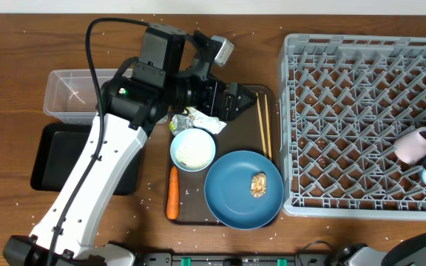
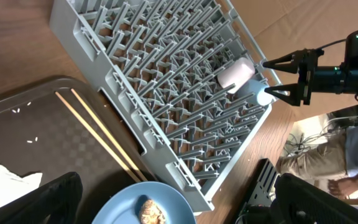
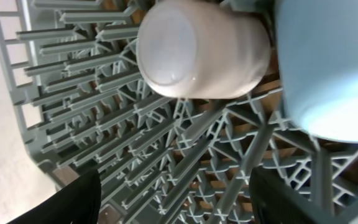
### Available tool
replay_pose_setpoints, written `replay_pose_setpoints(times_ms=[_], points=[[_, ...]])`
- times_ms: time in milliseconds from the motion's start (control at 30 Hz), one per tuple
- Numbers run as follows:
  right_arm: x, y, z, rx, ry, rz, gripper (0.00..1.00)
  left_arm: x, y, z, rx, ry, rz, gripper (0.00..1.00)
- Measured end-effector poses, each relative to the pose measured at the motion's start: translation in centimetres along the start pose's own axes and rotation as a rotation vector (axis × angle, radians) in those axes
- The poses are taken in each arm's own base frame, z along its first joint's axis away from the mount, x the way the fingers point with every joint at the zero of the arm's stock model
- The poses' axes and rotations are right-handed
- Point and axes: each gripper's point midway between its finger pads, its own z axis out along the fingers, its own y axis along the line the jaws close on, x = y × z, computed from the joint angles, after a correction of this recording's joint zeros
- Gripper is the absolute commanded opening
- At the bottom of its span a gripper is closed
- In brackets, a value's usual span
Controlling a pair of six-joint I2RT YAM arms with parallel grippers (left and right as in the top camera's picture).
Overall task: Sort waste into correct bins and load items into the dishwasher rack
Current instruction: 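Place the pink cup upside down in the rack with the right gripper, then grasp the white tissue on the tray with the left gripper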
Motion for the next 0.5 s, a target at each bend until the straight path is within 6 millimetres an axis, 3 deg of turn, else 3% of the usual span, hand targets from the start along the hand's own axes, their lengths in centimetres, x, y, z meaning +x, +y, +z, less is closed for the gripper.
replay_pose_setpoints(times_ms=[167,267,367,500], points=[[0.8,1.6,-1.4,-0.074,-0.01,-0.059,0.66,0.2,0.1,0.0,-0.002,0.008,-0.006,1.0],[2.0,3.6,-3.8,-0.158,-0.045,-0.172,0.66,0.6,0.6,0.0,-0.03,0.021,-0.018,1.0],[4.8,5.7,-6.4,-0.24,-0.073,-0.337,0.68,1.7,1.7,-0.1,-0.095,0.056,-0.052,1.0],[10.8,8.1,-9.1,-0.334,-0.066,-0.618,0.66,4.5,4.3,-0.9,-0.256,0.15,-0.125,1.0]])
